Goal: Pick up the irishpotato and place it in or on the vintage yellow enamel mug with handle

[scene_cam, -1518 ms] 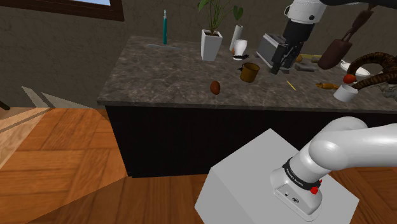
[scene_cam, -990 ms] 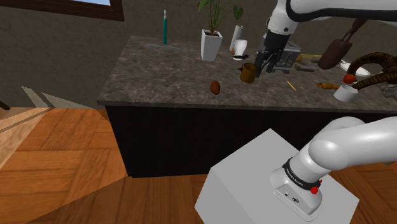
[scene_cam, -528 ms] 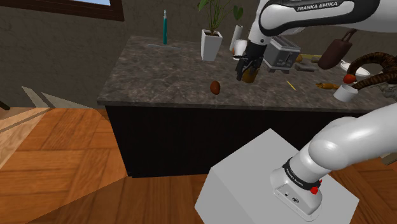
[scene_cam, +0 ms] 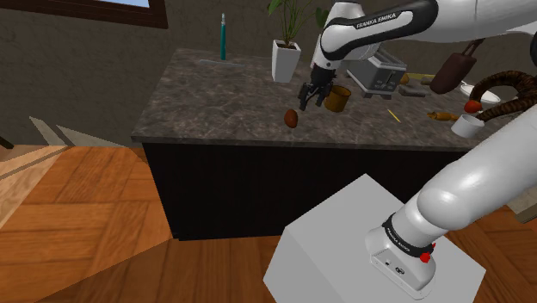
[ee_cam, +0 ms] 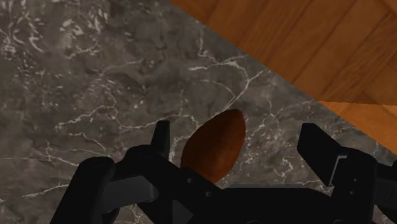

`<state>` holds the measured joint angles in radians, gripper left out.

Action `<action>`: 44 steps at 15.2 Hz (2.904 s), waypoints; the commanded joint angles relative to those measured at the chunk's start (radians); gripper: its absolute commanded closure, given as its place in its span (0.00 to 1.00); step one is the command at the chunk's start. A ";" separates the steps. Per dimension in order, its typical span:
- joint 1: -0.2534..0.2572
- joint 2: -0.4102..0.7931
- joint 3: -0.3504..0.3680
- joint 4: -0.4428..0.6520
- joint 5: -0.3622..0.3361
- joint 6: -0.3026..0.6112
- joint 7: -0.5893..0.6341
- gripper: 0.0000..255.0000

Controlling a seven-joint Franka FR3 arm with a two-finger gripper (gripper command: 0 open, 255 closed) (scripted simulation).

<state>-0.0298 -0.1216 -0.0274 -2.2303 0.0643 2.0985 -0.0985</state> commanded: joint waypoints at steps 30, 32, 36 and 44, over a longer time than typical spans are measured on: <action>0.001 0.323 0.003 0.140 0.066 0.205 -0.035 1.00; 0.001 0.323 0.002 0.140 0.066 0.205 -0.035 1.00; 0.001 0.292 0.001 0.158 0.060 0.157 -0.028 1.00; 0.001 0.241 -0.001 0.205 0.050 0.059 -0.015 1.00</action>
<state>-0.0286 0.1254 -0.0280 -2.0334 0.1155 2.1719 -0.1151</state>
